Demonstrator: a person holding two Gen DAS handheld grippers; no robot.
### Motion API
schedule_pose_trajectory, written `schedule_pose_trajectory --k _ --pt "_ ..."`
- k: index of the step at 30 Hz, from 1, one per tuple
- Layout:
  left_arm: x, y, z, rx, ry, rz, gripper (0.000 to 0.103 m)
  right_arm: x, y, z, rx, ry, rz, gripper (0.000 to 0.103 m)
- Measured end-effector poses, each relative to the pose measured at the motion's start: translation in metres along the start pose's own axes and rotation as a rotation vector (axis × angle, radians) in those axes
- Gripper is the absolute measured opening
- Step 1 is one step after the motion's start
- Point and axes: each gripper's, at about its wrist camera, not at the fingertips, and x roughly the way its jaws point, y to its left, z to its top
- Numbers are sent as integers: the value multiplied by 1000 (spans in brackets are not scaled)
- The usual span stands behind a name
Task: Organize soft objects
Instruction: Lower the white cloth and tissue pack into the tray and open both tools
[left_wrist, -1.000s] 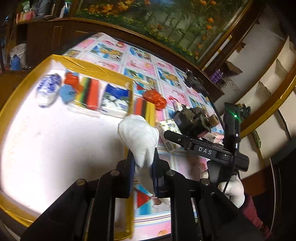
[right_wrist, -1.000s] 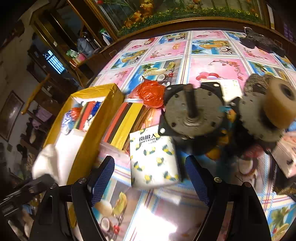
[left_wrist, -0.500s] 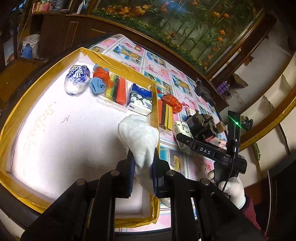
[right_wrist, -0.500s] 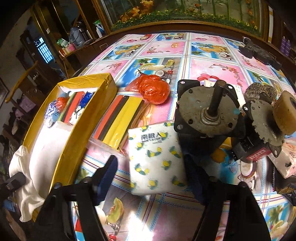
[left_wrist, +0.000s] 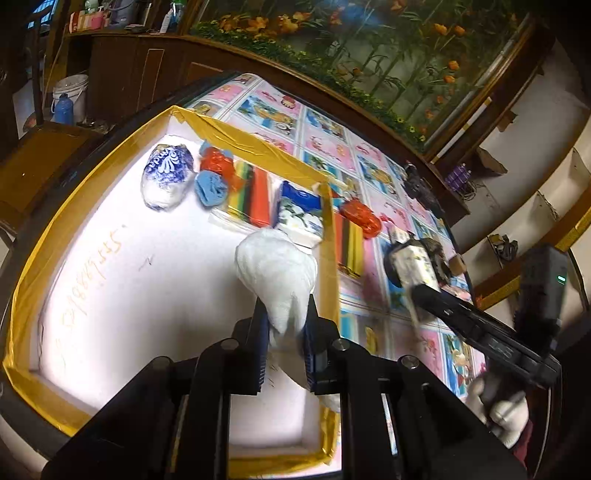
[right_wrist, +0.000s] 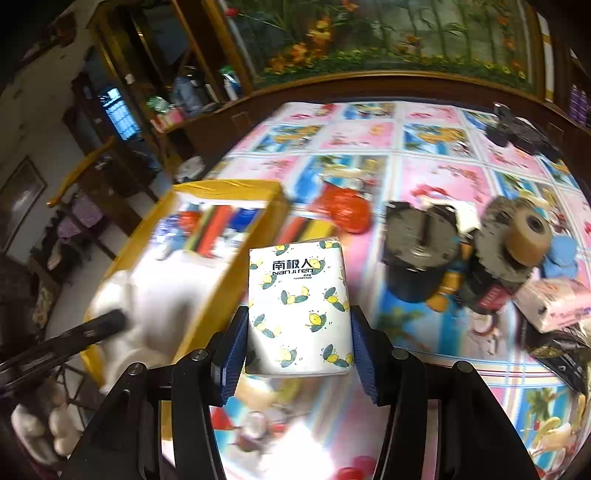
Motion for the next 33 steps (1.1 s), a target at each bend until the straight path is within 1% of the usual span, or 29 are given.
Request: schedule_pose_trajectory --k 4,6,11,13,14,15,17,19,22,23,24,26,29,32,33 --pt "16 13 14 -15 11 32 13 11 23 6 -10 31 80 51" --pt "24 20 20 -20 20 41 13 22 31 10 -8 53 99 51" --pt "38 32 25 -33 45 35 14 52 49 25 -27 89 97 51" --pt "38 36 25 -42 40 30 15 66 56 33 -38 104 90 52" --pt "37 38 24 -47 39 24 16 70 59 35 -44 108 85 52" --pt "36 40 24 -52 39 17 21 76 63 39 -48 112 79 52" --pt "32 45 24 -58 37 5 27 86 70 43 -63 121 70 52" --pt "27 47 23 -57 31 4 30 95 77 45 -76 129 63 54" --pt "20 49 22 -56 24 13 36 105 83 45 -75 129 53 55" --pt "19 49 21 -56 22 15 40 107 84 45 -75 128 50 55" --pt "17 49 21 -57 21 15 46 108 84 44 -76 127 47 57" --pt "12 48 19 -62 14 17 52 107 83 42 -80 120 43 60" --pt "4 44 15 -58 -4 30 52 94 82 36 -101 99 41 60" --pt "-3 36 10 -52 -17 39 52 73 81 27 -139 61 8 69" --pt "-5 34 9 -48 -20 41 52 66 79 24 -146 48 2 70"
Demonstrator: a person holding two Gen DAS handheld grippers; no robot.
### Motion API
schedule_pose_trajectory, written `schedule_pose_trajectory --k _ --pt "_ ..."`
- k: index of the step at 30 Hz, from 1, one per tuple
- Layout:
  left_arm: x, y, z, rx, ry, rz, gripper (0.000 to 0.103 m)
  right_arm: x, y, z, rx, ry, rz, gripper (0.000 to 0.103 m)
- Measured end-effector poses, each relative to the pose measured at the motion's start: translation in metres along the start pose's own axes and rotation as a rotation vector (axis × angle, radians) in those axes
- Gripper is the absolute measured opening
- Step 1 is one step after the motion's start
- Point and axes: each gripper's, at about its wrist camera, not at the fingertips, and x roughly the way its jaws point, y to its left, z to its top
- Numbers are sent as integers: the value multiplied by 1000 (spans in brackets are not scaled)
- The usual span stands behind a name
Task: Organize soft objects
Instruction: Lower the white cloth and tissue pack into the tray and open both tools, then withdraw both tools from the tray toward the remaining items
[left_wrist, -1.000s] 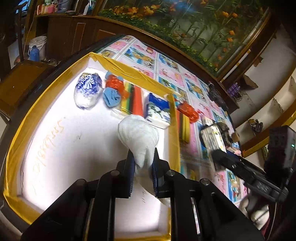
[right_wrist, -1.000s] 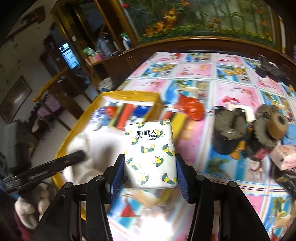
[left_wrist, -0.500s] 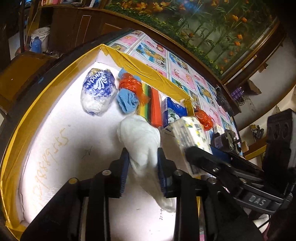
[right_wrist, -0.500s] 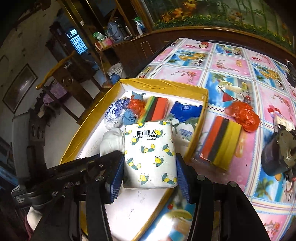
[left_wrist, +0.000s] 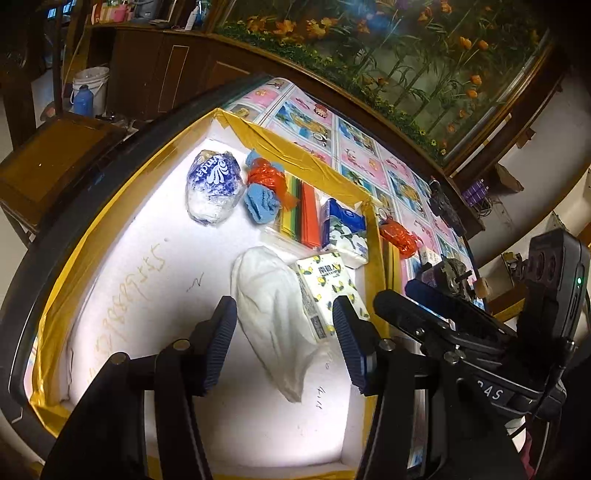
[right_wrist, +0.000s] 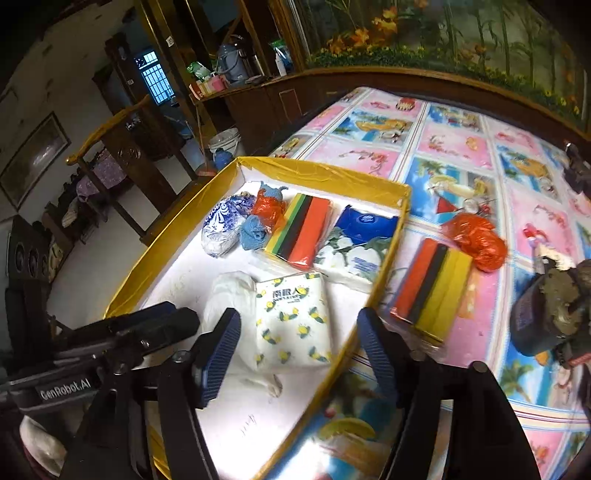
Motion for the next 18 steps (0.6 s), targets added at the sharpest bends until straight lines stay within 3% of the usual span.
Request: schedule_pose_trajectory --k 18 --pt "-5 -87 -40 160 36 15 52 -109 -38 -74 25 -187 -256 79"
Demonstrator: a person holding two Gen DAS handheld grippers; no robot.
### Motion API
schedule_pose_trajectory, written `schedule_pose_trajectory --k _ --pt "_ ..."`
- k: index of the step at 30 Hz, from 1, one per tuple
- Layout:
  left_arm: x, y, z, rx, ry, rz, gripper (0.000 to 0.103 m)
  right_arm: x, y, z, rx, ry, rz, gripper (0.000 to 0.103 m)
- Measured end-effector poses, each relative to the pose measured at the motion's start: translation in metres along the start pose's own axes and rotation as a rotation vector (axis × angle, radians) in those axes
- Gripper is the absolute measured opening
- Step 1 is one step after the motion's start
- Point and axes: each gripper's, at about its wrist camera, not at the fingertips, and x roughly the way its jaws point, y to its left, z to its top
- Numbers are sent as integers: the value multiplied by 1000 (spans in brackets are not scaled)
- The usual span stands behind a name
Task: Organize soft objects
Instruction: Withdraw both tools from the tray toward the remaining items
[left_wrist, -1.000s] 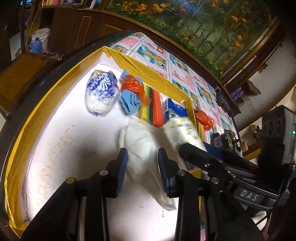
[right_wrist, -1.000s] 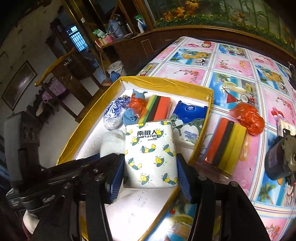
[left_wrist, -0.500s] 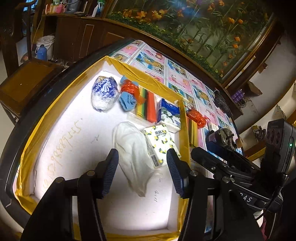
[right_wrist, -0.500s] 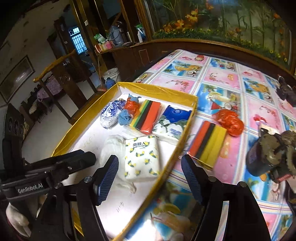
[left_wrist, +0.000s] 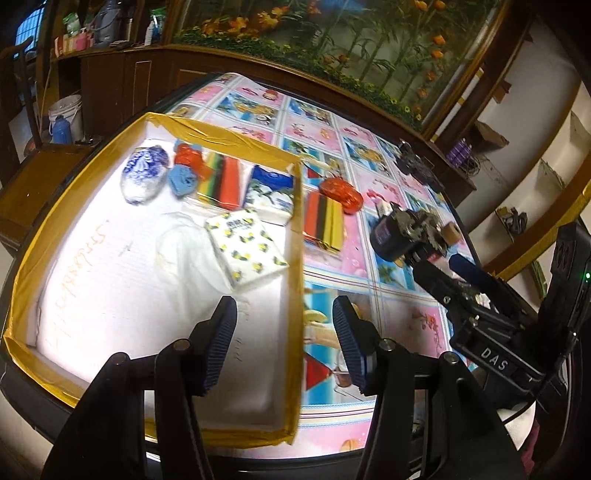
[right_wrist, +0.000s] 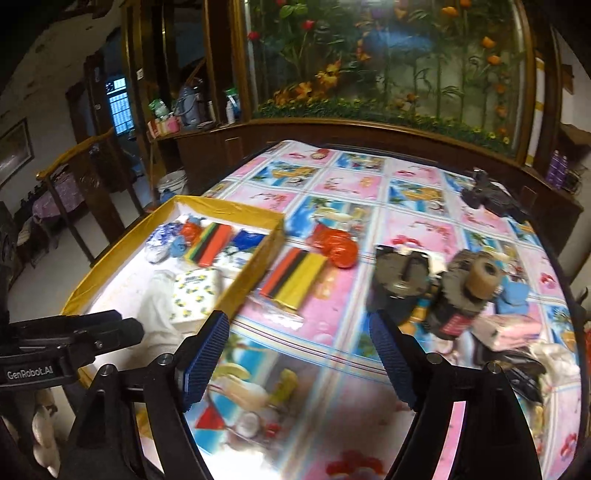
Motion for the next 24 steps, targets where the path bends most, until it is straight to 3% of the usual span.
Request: schedule_pose_trajectory --k 12,24 --pt "23 -54 -11 90 58 16 52 -27 -54 -16 65 -57 -95 79" --pt "50 -83 -8 127 107 40 52 -17 -109 -17 125 -58 -117 79"
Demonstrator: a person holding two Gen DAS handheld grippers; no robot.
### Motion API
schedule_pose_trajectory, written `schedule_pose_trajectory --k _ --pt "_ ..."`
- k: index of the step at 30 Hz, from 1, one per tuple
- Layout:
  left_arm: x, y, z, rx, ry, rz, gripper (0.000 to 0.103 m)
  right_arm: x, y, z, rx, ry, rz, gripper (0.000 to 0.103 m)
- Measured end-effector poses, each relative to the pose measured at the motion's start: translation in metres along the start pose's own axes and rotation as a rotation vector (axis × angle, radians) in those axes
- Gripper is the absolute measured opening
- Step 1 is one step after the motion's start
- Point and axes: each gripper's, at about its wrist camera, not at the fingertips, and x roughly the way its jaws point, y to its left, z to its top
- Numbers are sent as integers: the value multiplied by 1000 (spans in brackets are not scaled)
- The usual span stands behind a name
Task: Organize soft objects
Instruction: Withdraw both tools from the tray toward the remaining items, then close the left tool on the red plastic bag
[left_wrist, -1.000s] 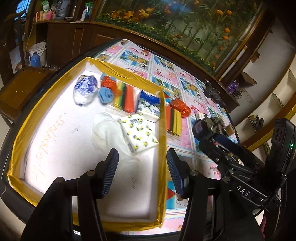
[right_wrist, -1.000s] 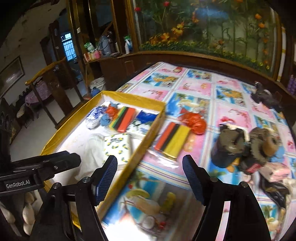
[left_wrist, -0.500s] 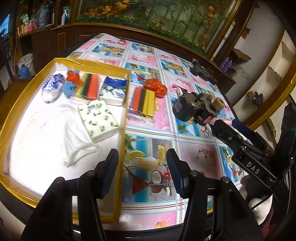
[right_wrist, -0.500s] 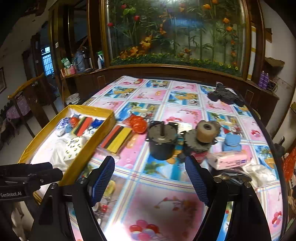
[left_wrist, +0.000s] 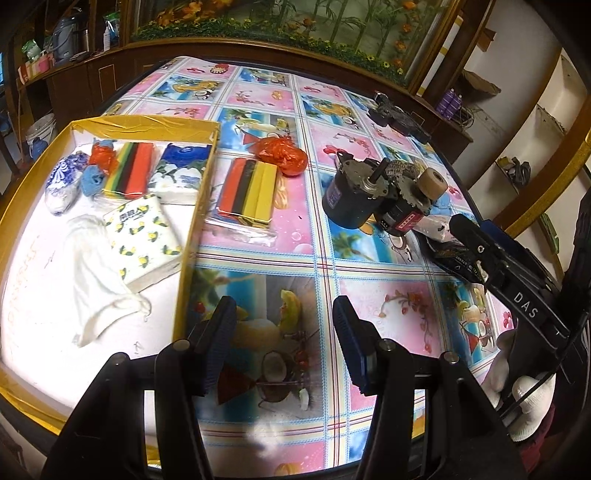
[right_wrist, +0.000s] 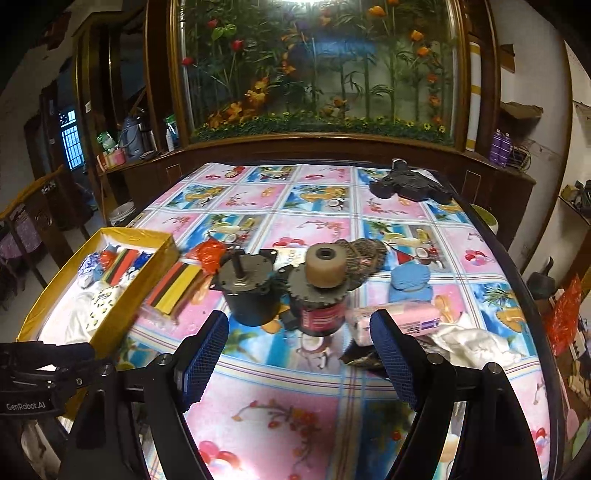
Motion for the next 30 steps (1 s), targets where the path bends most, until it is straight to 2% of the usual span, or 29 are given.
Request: schedule_pose_trajectory --k 5,11,17,24,29,30 --pt "17 -10 8 11 25 5 52 9 -32 7 58 -15 -8 81" --pt "39 -14 21 -2 46 6 52 24 -88 11 188 -63 -27 82" --pt "58 -6 41 -4 41 64 52 42 -130 1 322 -98 -6 84" --pt "84 -5 65 55 22 126 52 58 -139 -2 341 -59 30 85" --pt "105 -10 76 114 18 229 52 57 -130 -3 313 -54 26 84" --pt "108 -11 76 128 11 270 52 59 -130 -3 309 -53 25 84"
